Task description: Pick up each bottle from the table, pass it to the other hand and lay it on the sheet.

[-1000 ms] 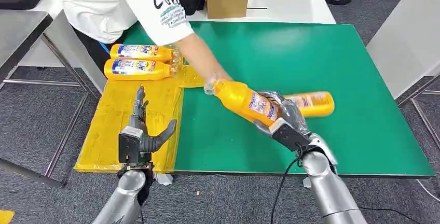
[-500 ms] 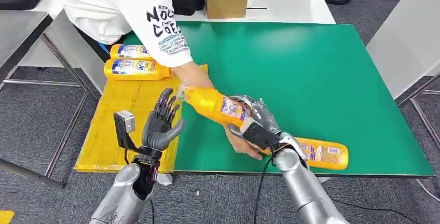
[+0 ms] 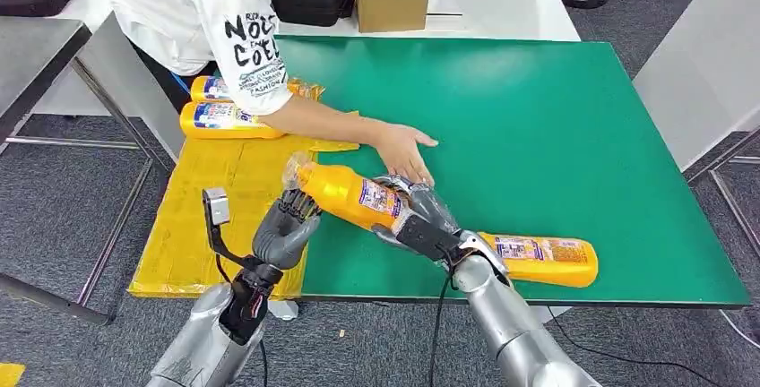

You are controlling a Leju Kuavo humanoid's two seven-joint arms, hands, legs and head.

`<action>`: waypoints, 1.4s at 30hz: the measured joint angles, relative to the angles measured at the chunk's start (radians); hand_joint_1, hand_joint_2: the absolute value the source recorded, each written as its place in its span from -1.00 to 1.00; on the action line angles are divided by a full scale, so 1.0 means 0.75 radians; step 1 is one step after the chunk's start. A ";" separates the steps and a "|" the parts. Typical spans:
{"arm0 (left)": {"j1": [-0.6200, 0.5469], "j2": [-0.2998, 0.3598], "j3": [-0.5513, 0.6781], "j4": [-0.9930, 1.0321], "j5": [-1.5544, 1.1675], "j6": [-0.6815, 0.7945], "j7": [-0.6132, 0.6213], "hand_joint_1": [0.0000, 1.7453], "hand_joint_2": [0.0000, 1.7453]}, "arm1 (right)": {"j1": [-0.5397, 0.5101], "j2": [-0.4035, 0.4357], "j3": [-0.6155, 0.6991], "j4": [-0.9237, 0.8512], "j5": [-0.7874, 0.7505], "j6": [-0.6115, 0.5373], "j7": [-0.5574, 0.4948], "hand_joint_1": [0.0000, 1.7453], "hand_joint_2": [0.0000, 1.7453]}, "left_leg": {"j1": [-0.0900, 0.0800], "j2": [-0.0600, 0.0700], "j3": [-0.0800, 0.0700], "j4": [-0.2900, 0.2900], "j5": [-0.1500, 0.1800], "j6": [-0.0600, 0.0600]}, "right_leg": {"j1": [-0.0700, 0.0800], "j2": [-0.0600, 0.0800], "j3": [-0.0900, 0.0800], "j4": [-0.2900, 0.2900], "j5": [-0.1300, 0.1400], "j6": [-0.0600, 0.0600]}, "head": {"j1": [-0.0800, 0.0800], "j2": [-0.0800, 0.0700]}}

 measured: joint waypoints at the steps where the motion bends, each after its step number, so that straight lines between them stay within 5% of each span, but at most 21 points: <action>1: 0.000 0.000 0.000 0.000 0.000 0.000 0.000 -1.00 1.00 | 0.000 0.000 0.000 0.000 0.000 0.000 0.000 1.00 1.00 | 0.000 0.000 0.000 0.000 0.000 0.000 | 0.000 0.000 0.000 0.000 0.000 0.000 | 0.000 0.000; 30: -0.035 0.009 -0.027 0.046 -0.041 0.059 -0.020 -1.00 1.00 | -0.018 0.056 0.105 0.053 -0.014 0.056 -0.031 1.00 1.00 | 0.000 0.000 0.000 0.000 0.000 0.000 | 0.000 0.000 0.000 0.000 0.000 0.000 | 0.000 0.000; 37: -0.060 -0.027 -0.028 0.042 -0.150 0.421 -0.192 -1.00 1.00 | -0.029 0.069 0.164 0.056 -0.051 0.069 -0.022 1.00 1.00 | 0.000 -0.002 -0.001 0.000 0.001 0.000 | 0.000 -0.001 -0.001 0.000 0.000 0.000 | 0.001 0.000; 42: -0.093 -0.050 -0.028 0.031 -0.138 0.481 -0.200 -1.00 1.00 | -0.060 0.070 0.188 0.074 -0.068 0.072 -0.022 1.00 1.00 | 0.000 -0.001 -0.001 0.000 0.001 0.000 | 0.000 -0.001 -0.001 0.000 0.000 0.000 | 0.000 0.000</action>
